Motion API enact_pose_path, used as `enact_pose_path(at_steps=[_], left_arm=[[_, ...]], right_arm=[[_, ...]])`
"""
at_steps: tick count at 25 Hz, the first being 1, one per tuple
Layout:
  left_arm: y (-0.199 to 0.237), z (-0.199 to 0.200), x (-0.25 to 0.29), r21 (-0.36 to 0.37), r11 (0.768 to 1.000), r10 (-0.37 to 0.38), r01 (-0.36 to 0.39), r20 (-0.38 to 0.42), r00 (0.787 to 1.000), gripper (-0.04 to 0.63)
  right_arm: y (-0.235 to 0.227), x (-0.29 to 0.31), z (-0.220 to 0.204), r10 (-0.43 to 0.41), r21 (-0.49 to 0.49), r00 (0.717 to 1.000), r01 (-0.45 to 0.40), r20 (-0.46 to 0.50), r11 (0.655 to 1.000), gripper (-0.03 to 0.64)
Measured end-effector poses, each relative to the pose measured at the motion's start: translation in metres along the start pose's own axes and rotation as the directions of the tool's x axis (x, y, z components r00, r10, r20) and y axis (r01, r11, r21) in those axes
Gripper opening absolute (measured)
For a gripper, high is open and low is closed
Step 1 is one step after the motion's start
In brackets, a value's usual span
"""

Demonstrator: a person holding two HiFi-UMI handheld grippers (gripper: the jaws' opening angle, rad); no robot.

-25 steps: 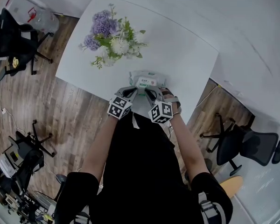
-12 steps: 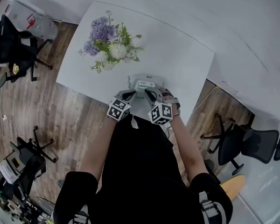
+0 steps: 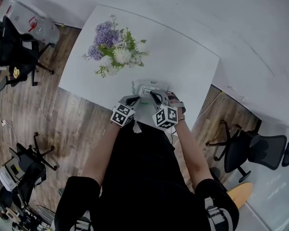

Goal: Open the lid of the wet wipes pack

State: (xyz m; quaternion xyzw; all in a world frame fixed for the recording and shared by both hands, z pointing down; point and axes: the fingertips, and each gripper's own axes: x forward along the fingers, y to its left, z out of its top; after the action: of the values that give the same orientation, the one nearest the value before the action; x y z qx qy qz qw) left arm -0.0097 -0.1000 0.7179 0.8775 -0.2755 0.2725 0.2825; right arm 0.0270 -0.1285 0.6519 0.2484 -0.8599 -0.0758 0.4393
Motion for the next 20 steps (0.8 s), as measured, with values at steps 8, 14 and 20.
enact_pose_path(at_steps=[8, 14, 20], left_arm=[[-0.001, -0.002, 0.000, 0.025, 1.000, 0.006, -0.005, -0.011, 1.000, 0.023], [-0.002, -0.001, -0.001, 0.033, 0.999, 0.001, 0.000, -0.009, 1.000, 0.023], [-0.002, -0.001, -0.001, 0.038, 0.999, -0.004, 0.005, -0.011, 1.000, 0.023]], right_arm=[[-0.008, 0.001, 0.001, -0.024, -0.001, 1.000, 0.024, 0.006, 1.000, 0.028], [-0.016, 0.003, 0.002, -0.045, -0.005, 0.999, 0.045, 0.009, 0.999, 0.029], [-0.022, 0.007, 0.002, -0.055, -0.001, 0.998, 0.055, 0.010, 0.998, 0.032]])
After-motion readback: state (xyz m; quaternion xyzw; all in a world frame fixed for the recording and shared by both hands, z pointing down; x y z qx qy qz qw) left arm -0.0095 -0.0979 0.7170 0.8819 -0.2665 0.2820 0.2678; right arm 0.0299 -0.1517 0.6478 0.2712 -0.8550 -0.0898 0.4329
